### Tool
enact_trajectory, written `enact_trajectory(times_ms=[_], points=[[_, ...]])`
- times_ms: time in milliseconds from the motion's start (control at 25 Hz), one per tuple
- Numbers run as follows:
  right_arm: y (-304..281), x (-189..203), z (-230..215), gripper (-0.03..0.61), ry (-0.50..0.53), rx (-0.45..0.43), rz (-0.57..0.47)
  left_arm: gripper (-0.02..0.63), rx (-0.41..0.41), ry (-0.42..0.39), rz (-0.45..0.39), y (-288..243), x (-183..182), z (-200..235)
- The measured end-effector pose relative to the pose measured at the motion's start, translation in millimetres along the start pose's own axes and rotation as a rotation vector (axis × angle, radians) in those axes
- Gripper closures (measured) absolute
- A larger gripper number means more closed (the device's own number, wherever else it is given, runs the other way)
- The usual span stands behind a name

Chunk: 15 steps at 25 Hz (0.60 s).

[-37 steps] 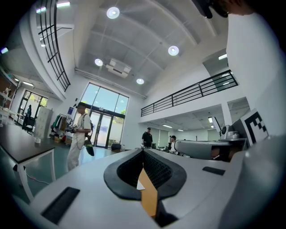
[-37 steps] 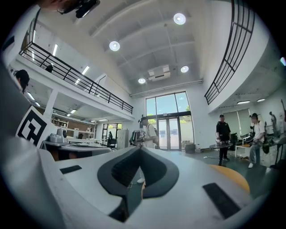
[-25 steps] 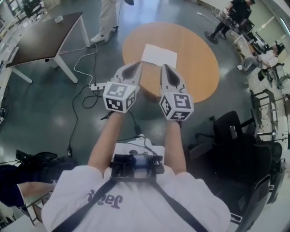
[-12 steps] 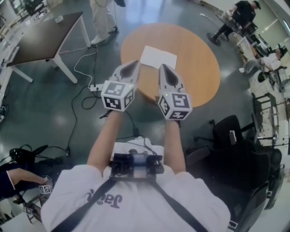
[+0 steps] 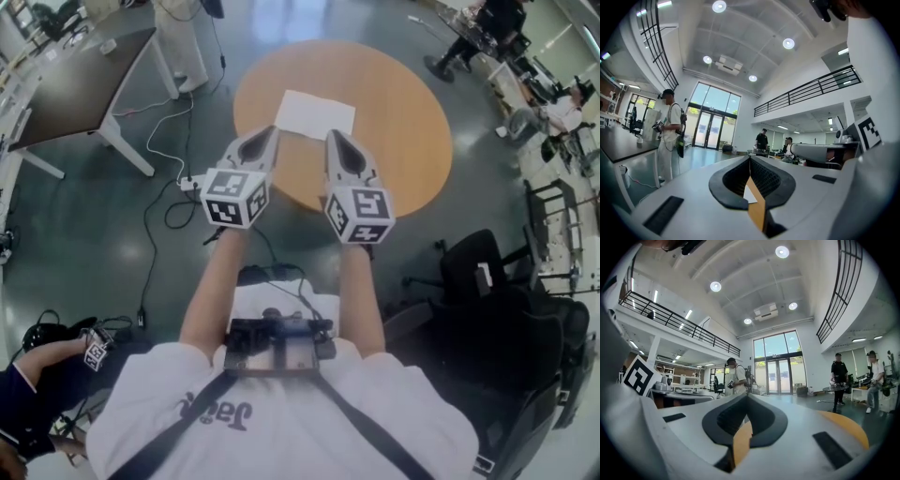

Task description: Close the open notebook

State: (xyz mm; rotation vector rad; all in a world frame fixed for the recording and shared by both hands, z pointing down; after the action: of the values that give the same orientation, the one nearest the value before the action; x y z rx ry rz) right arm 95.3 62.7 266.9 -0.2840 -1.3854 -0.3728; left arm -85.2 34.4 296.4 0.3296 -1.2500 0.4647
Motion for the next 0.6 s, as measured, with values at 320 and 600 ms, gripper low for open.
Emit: enact_trajectory(times_ms=[320,600], points=[[-31,14,-15,0.561,-0.032,-0.008,0.035,0.600,-0.022,0.002,0.054,-29,3,22],[-60,49,-17,0.561,-0.069,-0.022,0.111,0.600,-0.022,0.042,0.161,-58,32,54]])
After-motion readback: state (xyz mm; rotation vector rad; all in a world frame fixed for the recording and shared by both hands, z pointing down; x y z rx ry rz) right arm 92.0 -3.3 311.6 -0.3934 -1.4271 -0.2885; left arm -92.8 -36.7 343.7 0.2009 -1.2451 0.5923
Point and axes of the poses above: the fingertips, and each gripper's own axes: y backward along the fingers, z to its left, x out of its underside, the point moved 8 cm from there along y, backward along the fingers, and after that the axes turned 10 degrees about y, right-handed, at the moved point
